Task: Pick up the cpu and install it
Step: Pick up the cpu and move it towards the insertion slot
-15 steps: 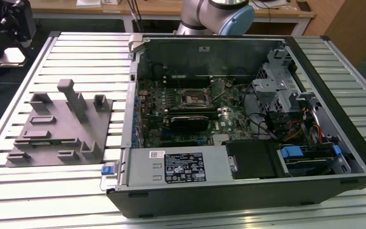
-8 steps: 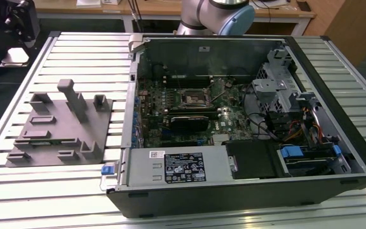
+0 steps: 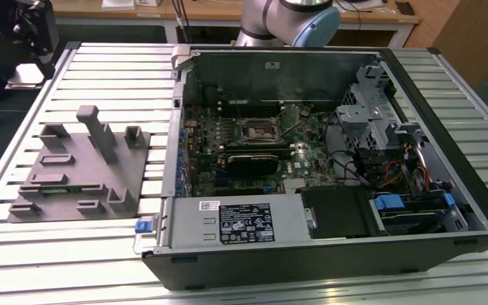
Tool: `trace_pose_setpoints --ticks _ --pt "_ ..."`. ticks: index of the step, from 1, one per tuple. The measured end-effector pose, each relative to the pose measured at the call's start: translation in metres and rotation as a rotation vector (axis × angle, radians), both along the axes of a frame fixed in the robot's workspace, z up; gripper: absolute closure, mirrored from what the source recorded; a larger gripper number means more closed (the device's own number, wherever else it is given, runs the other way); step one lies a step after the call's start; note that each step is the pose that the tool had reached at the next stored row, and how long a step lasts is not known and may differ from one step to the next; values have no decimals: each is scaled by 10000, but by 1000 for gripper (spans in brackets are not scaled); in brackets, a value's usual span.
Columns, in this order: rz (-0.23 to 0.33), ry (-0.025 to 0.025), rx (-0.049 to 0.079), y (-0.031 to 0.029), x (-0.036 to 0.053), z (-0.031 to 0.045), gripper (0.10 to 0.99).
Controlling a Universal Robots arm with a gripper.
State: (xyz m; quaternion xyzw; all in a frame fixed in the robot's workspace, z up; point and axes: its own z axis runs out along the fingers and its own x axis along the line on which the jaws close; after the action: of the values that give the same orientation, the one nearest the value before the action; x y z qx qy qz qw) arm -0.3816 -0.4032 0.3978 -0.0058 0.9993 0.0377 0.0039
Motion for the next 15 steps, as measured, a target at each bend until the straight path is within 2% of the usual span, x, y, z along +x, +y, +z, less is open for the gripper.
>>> trace_pose_setpoints --ticks 15 --pt "0 0 0 0 158 0 541"
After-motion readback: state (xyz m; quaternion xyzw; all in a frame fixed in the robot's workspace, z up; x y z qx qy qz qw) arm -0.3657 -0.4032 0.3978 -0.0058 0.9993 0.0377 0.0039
